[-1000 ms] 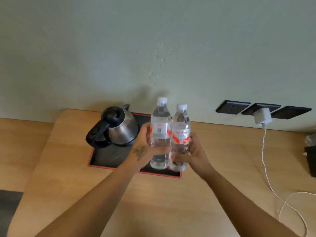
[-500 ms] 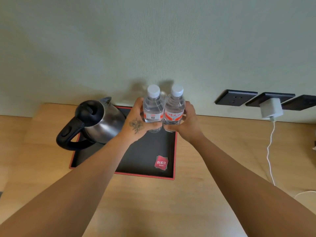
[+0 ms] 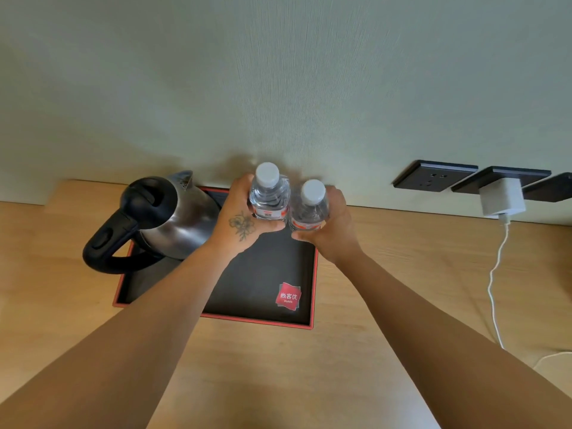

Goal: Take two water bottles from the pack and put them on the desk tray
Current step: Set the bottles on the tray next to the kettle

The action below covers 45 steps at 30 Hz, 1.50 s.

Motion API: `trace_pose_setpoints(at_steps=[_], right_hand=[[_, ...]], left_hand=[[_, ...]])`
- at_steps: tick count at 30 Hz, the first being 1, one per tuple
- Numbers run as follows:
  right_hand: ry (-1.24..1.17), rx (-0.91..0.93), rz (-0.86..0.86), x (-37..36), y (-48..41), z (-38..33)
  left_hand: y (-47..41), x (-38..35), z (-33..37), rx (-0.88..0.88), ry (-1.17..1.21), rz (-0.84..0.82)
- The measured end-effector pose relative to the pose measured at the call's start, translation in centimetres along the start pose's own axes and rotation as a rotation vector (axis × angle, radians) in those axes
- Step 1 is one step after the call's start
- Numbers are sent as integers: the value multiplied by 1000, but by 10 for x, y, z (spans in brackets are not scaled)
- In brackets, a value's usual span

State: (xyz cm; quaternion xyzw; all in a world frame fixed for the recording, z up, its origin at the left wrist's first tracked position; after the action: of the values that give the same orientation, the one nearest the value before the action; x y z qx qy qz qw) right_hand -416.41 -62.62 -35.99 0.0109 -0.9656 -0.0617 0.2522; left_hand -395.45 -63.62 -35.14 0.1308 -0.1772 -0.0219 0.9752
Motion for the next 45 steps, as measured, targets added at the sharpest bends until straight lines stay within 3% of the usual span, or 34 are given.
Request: trace_pose_setpoints(at_steps=[11, 18, 23, 30, 36, 41, 45], right_hand=[[115, 39, 35, -1, -8, -1], [235, -51, 59, -5, 0, 4], [338, -43, -8, 8, 1, -14], [234, -28, 13, 48, 17, -75], [304, 46, 0, 63, 24, -121], [403, 87, -3, 68, 29, -137], [420, 90, -12, 68, 30, -139]], left_hand=[[-14, -9, -2, -41, -83, -12], [-9, -11, -2, -77, -176, -42], [3, -1, 15, -155, -333, -56], [38, 51, 88, -373, -361, 35], [59, 42, 150, -573, -600, -137], [62, 32, 160, -584, -668, -237], [57, 33, 157, -570, -703, -227]])
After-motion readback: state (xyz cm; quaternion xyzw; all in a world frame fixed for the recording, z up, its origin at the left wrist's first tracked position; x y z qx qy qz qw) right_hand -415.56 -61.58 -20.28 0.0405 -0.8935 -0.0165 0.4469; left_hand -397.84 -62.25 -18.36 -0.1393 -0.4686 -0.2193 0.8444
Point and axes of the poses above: each hand's wrist, its own y-axis away from the middle knuckle, its own x-axis out of the back of the hand, z = x × y, the point moved 9 cm from there along -y, towards the middle knuckle, and after that the axes turned 2 degrees about -x, right-handed, at the moved point
